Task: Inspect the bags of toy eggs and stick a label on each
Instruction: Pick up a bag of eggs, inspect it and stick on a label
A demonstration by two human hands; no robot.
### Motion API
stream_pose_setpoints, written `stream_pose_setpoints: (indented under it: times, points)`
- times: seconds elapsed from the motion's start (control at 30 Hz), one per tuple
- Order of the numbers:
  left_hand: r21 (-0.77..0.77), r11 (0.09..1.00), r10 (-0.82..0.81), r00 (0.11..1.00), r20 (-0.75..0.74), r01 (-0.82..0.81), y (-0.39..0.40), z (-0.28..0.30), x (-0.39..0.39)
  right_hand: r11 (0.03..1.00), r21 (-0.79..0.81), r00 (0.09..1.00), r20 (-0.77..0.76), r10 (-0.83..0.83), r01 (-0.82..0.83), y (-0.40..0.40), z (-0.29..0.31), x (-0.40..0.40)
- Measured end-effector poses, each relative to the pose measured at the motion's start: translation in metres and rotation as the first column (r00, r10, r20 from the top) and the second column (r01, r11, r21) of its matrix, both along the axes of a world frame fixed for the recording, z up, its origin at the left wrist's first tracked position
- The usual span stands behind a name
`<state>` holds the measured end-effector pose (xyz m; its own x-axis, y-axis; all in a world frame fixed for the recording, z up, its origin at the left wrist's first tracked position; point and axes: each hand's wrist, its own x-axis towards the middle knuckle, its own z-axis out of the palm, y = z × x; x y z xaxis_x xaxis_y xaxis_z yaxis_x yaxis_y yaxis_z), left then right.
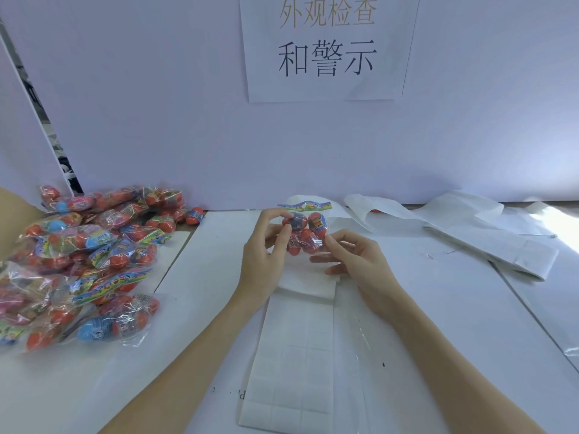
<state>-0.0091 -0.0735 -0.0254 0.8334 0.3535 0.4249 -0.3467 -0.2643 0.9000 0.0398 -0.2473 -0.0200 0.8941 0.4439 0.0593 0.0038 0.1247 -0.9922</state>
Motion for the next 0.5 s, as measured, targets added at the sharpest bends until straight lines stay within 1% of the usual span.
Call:
stream_pose_setpoints:
  times: [0.07, 0.13, 0.3, 0.5]
  points:
    - [0.046, 0.999, 0.004, 1.0, 0.015, -0.005, 0.0, 0.0, 0.0, 1.0, -0.023, 1.0, 0.001, -0.012, 0.012, 0.001, 0.0, -0.001]
    - [0.035, 0.999, 0.001, 1.0, 0.009, -0.002, 0.001, 0.0, 0.0, 0.999, -0.046, 1.0, -0.002, -0.026, 0.026, 0.003, 0.0, -0.002]
    - [-0.075, 0.995, -0.07, 0.997, -0.018, 0.069, 0.0, 0.001, -0.001, 0.997, -0.015, 0.997, -0.015, -0.073, 0.073, 0.004, 0.006, -0.003]
    - [-0.173, 0.975, -0.149, 0.988, -0.032, 0.142, 0.001, 0.001, -0.002, 0.999, -0.02, 0.999, -0.029, -0.025, 0.025, 0.003, 0.011, -0.009]
